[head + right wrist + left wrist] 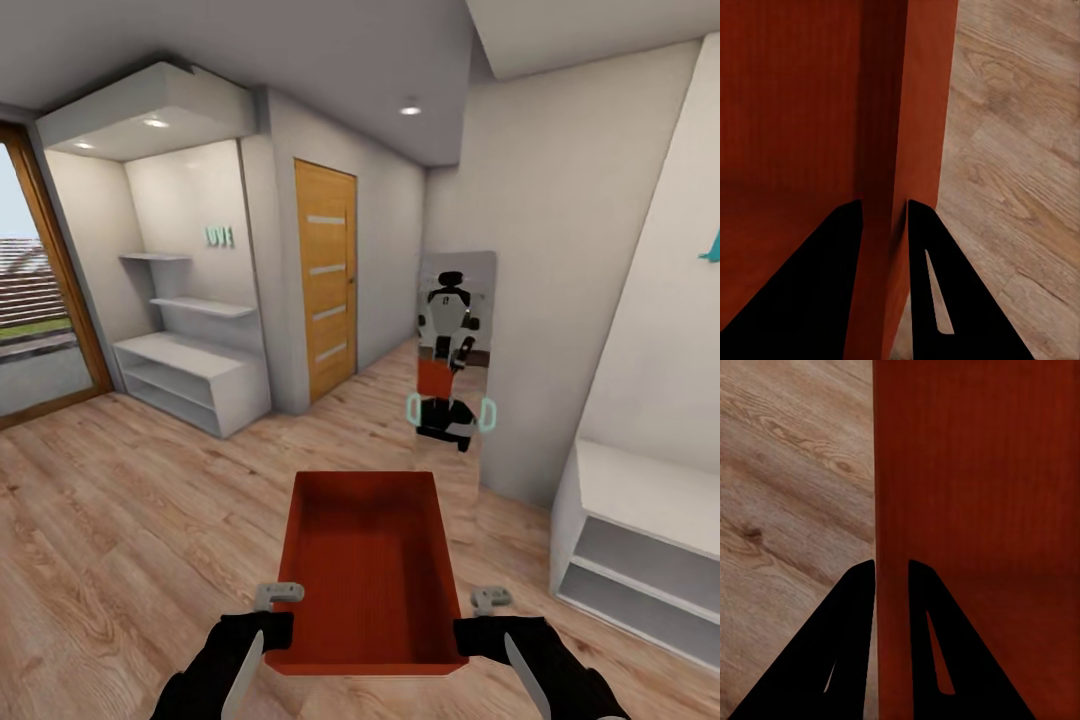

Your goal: Move the two storage containers from the living room to the garage. In the garage, place one container on the floor and stack the other container on top of it (either order is fine).

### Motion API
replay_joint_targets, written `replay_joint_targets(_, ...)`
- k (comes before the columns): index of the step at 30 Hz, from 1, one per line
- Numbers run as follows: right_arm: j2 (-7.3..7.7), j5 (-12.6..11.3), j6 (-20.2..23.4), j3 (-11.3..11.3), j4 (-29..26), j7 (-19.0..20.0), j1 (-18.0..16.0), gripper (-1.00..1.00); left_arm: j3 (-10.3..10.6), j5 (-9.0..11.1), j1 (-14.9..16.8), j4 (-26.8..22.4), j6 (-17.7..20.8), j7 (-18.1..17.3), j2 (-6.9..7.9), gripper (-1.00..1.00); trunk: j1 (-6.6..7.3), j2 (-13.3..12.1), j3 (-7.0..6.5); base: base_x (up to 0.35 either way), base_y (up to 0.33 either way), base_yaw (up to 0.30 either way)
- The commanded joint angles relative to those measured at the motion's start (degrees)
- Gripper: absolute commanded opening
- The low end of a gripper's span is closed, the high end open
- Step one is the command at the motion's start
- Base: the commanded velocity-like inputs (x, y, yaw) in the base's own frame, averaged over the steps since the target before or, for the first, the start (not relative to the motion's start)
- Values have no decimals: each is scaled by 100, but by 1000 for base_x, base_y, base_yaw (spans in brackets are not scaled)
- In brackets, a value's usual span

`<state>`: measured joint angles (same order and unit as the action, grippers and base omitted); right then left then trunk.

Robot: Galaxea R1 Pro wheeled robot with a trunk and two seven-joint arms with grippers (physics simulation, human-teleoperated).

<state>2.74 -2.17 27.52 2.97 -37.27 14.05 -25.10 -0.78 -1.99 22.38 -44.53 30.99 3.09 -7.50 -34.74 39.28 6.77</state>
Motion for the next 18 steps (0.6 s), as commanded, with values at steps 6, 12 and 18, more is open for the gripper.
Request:
replay_joint_targets(6,42,46,-331,29,-17,-15,-5,-100,-36,-162,3,-3,39,34,-1,-100,-5,8,10,325,17,0)
replay_joint_targets(12,40,48,-505,36,123,-15,-4,-100,-36,-165,3,-3,39,34,2,-100,-5,8,10,325,6,0)
replay_joint_targets(18,40,50,-519,37,149,-14,-4,-100,-36,-169,3,-3,39,34,3,-100,-5,8,10,325,98,0)
